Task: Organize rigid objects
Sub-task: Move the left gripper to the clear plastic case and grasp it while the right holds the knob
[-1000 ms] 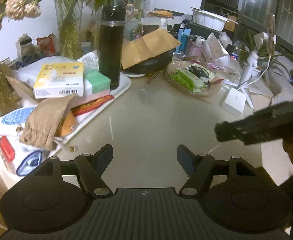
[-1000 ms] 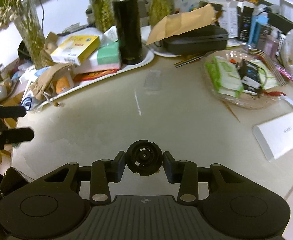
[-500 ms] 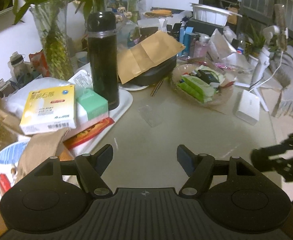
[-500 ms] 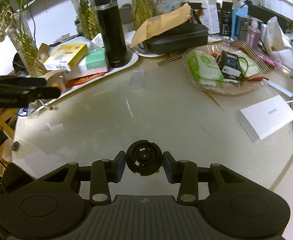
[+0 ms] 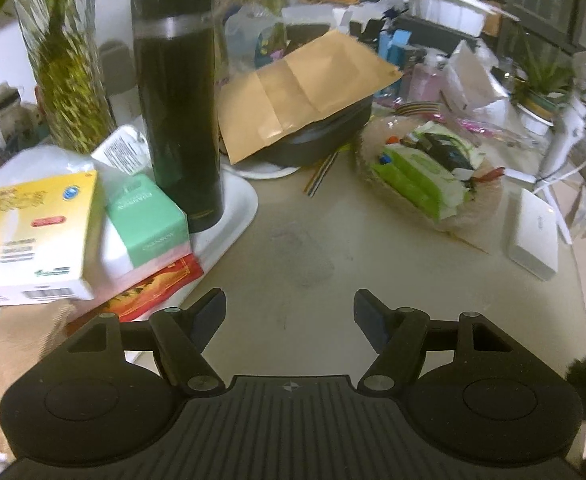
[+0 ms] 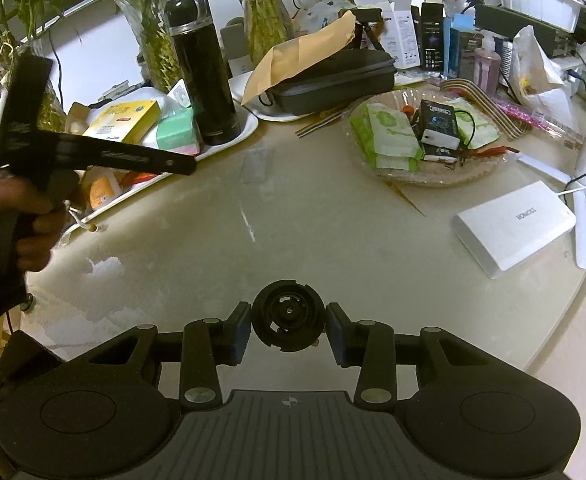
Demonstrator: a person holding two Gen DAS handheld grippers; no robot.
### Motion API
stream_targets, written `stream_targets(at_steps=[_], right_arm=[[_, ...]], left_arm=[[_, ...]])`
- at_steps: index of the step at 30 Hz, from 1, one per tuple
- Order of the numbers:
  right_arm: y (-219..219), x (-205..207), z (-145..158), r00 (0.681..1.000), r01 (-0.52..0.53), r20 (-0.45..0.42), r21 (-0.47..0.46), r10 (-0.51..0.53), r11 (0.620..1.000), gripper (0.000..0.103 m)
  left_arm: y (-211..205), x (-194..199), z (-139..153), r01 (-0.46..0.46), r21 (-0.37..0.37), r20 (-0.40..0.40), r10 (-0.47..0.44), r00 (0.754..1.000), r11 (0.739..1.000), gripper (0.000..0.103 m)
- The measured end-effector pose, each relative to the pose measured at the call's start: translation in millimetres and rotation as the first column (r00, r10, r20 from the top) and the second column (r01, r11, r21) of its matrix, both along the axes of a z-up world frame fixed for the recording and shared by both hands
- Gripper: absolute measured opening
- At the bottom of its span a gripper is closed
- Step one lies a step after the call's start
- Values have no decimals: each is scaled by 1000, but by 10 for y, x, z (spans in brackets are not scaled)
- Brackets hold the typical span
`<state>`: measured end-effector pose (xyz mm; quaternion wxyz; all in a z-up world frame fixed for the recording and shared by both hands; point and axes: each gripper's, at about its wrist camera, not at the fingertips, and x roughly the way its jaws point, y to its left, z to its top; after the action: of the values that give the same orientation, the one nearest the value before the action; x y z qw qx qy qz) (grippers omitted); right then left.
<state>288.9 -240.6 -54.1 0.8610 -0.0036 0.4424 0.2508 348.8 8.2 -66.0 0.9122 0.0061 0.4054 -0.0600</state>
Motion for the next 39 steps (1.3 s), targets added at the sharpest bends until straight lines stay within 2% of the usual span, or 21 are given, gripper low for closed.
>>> stream_targets(at_steps=[8,15,23,25,28,30,39], right_arm=[[-14,9,-13,1000,4,0,3,-4,1000,43],[-8,15,-26,1000,2,-4,3,-2,1000,43],[-14,17,-31,1000,5,-4,0,-5,1000,43],[-19,18,-29,1000,6,-4,2,-6,1000,43],[-22,15,-27,1000,6,-4,6,-6,1000,43],[-27,15,-23,1000,7,-4,9,-7,1000,43],[-38,18,-23,1000,18,-6,16,-18,1000,43]], left_arm=[[-40,374,-286,-63,-46,-43,61,997,997,70],[-212,560,-490,-105,18,-17,105,994,994,70],[-446,754,-587,-93,97,9,93,996,991,69],[-445,786,-623,-105,107,-2,106,994,989,57],[-408,791,-620,-110,71,-8,111,994,991,39],[-402,799,-602,-106,78,-23,108,994,991,33],[-245,657,-529,-87,37,-67,89,994,996,33]])
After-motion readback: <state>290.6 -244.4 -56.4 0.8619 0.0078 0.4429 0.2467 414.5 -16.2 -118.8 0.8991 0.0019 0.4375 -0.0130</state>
